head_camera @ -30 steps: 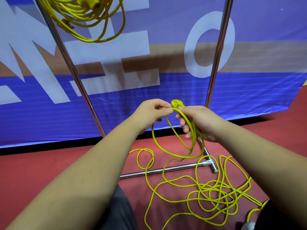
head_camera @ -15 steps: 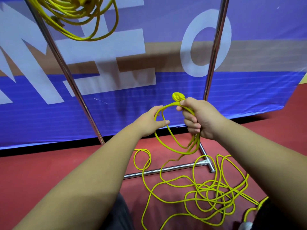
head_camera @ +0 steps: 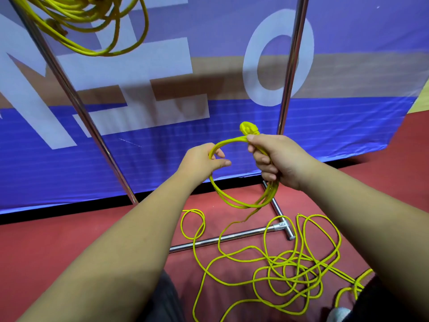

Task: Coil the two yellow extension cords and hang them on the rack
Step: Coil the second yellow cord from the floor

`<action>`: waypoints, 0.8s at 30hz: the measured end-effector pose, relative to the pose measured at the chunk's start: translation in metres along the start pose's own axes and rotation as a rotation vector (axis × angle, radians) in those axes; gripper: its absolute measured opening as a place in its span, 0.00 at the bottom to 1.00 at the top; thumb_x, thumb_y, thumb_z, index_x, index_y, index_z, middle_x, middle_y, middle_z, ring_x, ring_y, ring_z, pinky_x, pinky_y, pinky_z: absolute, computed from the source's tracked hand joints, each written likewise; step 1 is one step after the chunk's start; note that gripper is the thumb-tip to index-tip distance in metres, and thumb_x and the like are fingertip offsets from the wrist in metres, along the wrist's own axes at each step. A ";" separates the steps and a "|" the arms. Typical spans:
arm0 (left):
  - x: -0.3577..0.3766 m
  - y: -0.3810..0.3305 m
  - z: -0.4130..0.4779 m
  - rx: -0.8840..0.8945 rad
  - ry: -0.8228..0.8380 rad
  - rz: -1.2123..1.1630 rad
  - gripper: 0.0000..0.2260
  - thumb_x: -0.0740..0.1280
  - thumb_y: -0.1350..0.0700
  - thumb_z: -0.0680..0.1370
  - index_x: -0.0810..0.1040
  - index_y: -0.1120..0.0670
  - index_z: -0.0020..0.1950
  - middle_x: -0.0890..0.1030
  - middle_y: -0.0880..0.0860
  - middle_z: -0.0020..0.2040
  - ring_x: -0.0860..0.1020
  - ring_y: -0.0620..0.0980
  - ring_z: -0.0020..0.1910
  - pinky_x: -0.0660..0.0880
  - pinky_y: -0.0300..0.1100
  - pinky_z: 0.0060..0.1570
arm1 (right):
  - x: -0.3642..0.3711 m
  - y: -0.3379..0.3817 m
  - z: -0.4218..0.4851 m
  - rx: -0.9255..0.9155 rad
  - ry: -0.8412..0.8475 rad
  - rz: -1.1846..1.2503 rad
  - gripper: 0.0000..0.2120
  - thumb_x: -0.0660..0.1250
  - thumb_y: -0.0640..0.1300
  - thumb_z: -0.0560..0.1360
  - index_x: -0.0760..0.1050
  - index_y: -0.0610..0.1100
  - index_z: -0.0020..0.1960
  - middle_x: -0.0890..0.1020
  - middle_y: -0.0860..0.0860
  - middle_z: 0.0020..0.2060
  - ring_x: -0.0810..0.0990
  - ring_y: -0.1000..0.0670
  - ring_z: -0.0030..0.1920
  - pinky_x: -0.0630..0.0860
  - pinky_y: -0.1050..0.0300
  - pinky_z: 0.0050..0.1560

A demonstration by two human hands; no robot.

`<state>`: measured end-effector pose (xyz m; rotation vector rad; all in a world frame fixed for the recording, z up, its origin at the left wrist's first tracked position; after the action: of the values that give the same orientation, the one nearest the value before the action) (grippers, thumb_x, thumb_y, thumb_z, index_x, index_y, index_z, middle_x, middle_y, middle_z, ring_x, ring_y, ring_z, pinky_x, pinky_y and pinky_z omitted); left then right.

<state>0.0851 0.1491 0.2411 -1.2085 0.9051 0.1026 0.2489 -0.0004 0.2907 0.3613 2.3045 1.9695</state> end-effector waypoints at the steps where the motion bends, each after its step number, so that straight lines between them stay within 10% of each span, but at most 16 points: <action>1: 0.000 0.000 0.001 -0.012 -0.002 -0.034 0.13 0.81 0.46 0.70 0.82 0.47 0.48 0.79 0.49 0.35 0.76 0.46 0.29 0.74 0.43 0.30 | -0.002 0.001 0.000 0.000 -0.014 0.003 0.17 0.67 0.57 0.83 0.76 0.45 0.45 0.63 0.50 0.28 0.57 0.51 0.23 0.58 0.60 0.24; 8: 0.008 0.002 -0.003 -0.026 0.063 -0.180 0.15 0.80 0.45 0.72 0.81 0.48 0.53 0.84 0.48 0.45 0.86 0.51 0.42 0.84 0.53 0.51 | -0.008 0.002 0.002 -0.012 -0.105 0.035 0.22 0.67 0.65 0.81 0.75 0.45 0.45 0.61 0.49 0.29 0.57 0.50 0.26 0.57 0.58 0.26; 17: -0.003 -0.054 -0.018 0.330 -0.075 -0.048 0.12 0.76 0.48 0.76 0.76 0.45 0.55 0.81 0.47 0.46 0.79 0.46 0.42 0.76 0.38 0.45 | -0.010 -0.007 0.004 0.020 -0.078 -0.038 0.21 0.67 0.64 0.82 0.76 0.45 0.47 0.63 0.50 0.28 0.58 0.51 0.25 0.58 0.59 0.27; 24: -0.014 -0.054 -0.018 0.244 -0.126 0.010 0.09 0.65 0.50 0.84 0.74 0.52 0.46 0.80 0.54 0.37 0.82 0.51 0.33 0.81 0.49 0.38 | 0.000 -0.010 0.003 0.094 -0.017 0.019 0.21 0.67 0.63 0.82 0.78 0.44 0.49 0.62 0.51 0.28 0.59 0.51 0.24 0.61 0.57 0.27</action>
<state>0.0942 0.1185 0.2900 -0.9599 0.7887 0.0733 0.2487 0.0008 0.2803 0.4067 2.3971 1.8632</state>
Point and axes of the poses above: each hand's wrist, its own z-axis towards the middle knuckle, its own x-axis out of the palm, y = z × x, the point moved 3 cm from there along z, towards the middle knuckle
